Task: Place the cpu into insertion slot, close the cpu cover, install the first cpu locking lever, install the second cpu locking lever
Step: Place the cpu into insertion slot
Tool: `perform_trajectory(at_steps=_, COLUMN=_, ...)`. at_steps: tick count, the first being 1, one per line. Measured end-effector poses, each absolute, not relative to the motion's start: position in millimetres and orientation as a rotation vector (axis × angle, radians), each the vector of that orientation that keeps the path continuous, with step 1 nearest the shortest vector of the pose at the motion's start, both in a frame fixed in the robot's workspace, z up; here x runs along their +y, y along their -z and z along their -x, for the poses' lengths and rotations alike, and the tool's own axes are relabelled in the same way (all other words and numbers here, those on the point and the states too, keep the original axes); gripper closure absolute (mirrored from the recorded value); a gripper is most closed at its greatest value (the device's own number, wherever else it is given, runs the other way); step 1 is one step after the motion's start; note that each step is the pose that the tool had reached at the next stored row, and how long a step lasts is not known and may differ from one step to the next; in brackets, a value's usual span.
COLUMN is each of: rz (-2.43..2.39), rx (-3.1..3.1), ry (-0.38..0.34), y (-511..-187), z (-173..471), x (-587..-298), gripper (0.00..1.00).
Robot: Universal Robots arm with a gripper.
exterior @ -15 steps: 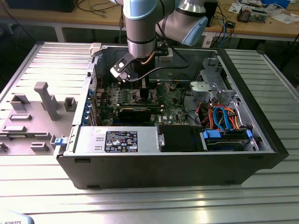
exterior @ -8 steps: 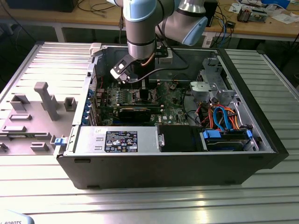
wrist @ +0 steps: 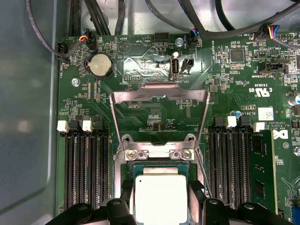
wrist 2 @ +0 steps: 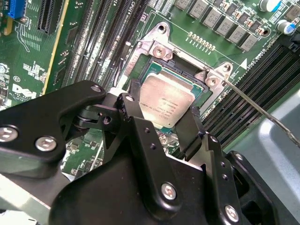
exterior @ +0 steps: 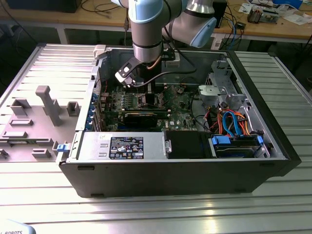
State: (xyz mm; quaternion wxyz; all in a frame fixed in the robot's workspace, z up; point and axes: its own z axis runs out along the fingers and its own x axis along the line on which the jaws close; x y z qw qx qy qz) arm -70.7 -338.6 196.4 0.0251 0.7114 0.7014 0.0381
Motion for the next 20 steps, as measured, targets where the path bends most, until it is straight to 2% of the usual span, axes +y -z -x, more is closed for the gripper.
perform_trajectory(at_steps=20, rz=-2.201, rx=2.167, ry=-0.118, y=-196.4, z=70.7, x=-338.6, gripper=0.46)
